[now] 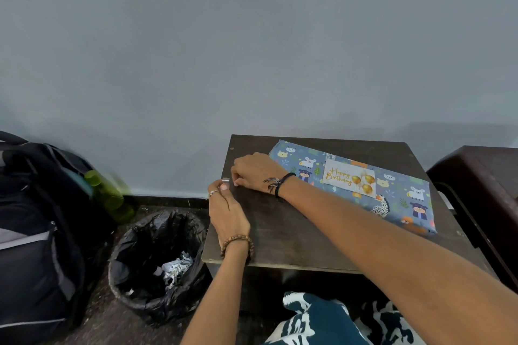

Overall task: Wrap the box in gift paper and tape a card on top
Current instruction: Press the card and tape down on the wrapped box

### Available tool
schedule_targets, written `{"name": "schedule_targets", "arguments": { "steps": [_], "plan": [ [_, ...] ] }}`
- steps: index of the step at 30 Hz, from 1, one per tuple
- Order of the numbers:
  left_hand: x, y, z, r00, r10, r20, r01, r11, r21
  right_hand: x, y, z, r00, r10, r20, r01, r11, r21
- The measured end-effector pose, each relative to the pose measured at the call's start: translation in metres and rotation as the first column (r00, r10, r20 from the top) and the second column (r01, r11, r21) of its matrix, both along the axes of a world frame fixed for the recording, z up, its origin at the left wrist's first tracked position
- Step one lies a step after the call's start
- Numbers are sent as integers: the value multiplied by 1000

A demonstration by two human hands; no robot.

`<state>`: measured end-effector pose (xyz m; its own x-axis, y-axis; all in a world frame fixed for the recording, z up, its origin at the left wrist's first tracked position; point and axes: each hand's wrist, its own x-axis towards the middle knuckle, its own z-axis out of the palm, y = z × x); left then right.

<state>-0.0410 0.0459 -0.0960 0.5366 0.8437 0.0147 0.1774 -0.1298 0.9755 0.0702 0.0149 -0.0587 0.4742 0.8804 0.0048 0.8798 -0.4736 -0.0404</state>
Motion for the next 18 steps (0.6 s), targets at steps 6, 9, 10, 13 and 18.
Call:
{"name": "schedule_targets", "arguments": {
  "steps": [6,9,10,13,18],
  "plan": [
    [0,0,-2,1000,5,-1,-5,1000,10,-4,7,0,985,60,164,-48,996,-82],
    [1,0,-2,1000,1,6,-1,1000,11,-5,9,2,975,76,211,-48,990,-134],
    [1,1,-2,1000,0,6,0,1000,12,-3,10,2,981,43,189,-21,993,-116],
    [0,0,-1,1000,4,8,-4,1000,24,7,11,7,989,-144,-37,147,985,93],
    [-1,2,0,1000,-23,-11,24,999,31,-5,-3,24,795,-200,-572,498,754,428]
  ]
}}
